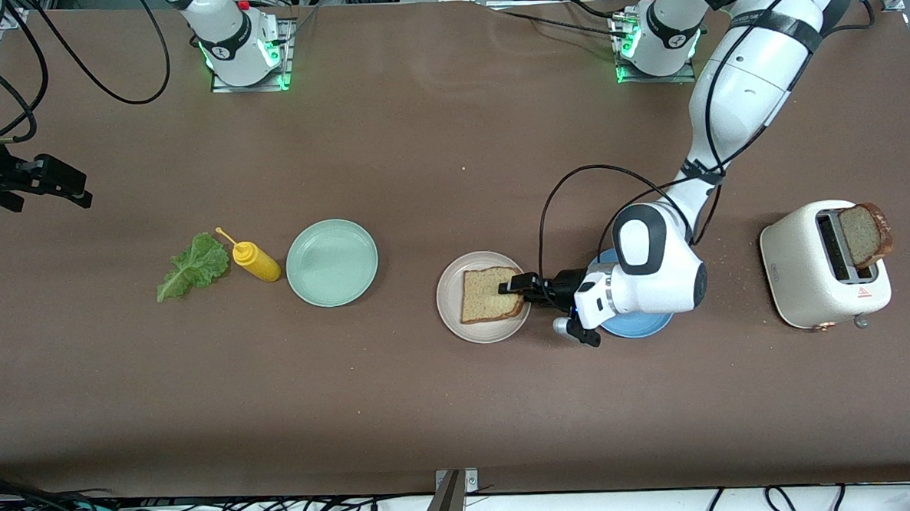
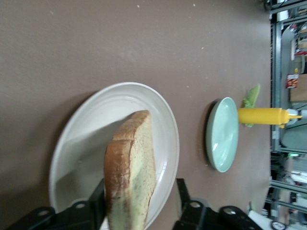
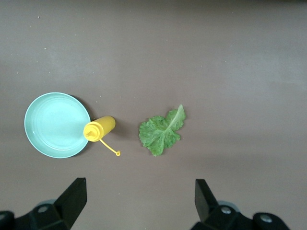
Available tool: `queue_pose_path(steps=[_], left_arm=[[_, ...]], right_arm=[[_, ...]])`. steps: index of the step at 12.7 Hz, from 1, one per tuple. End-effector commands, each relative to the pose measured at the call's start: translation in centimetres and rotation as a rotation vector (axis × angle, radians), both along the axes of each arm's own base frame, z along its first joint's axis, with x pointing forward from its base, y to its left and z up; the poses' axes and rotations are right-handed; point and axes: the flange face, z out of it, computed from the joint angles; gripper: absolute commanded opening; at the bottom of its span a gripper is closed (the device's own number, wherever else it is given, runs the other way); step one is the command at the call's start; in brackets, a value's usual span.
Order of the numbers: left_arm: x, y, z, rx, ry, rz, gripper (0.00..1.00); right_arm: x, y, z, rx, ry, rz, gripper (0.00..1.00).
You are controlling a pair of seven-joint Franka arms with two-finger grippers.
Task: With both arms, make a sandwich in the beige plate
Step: 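Open the left gripper and release the bread flat on the plate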
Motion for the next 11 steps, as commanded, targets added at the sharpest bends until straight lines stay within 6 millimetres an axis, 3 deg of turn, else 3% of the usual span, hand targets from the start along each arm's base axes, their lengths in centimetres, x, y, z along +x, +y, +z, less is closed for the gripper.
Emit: queue_pose_path(steps=[1,8,11], left_arm=[[1.5,2.6,2.4,0.078,-0.097,-0.049,1.00],[2.9,7.7,10.1,0.326,-0.247,-0.150,1.00],[2.4,9.7,15.5,0.457,-0.212,-0.118,1.00]], right_arm=[[0.1,0.1,0.2,-0.004,-0.005,-0.007,1.00],[0.1,0.1,0.1,-0.004,-0.003,-0.007,1.00],[0.2,0.1,-0.3,-0.004,0.003,-0.007,1.00]])
